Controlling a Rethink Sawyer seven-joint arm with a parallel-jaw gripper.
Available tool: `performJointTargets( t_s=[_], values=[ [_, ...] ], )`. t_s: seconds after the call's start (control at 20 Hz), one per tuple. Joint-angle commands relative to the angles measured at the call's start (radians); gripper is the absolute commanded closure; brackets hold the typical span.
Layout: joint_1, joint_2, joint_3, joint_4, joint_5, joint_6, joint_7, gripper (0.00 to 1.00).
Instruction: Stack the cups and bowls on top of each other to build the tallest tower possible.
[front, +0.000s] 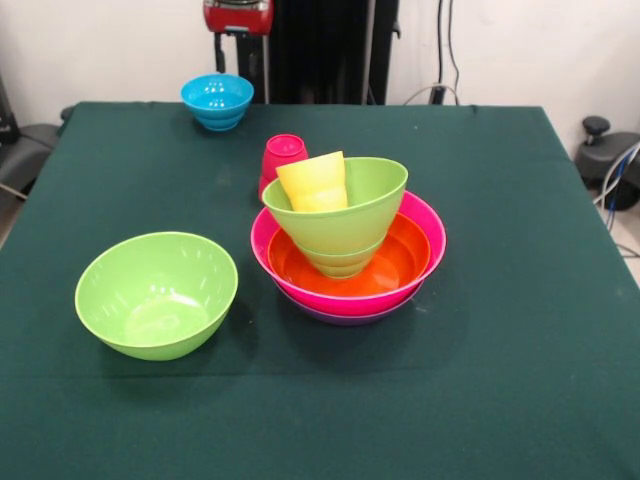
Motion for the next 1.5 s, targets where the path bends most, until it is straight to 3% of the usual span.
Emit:
performJointTargets(
  t_s=[0.05, 0.3, 0.85, 1.2, 1.5],
  values=[
    [0.031, 0.087, 0.083, -0.093, 0.059, -0.029, 0.003, 0.00],
    [0.047, 0.119, 0.073, -0.098, 0.111, -0.076, -0.007, 0.00],
    [0.079, 0.029, 0.083, -0.080, 0.072, 0.022, 0.044, 0.00],
    [0.094, 0.144, 0.075, -0.127, 0.171, -0.062, 0.020, 0.00],
    [0.083, -0.002, 0.098, -0.064, 0.063, 0.026, 0.073, 0.00]
  ],
)
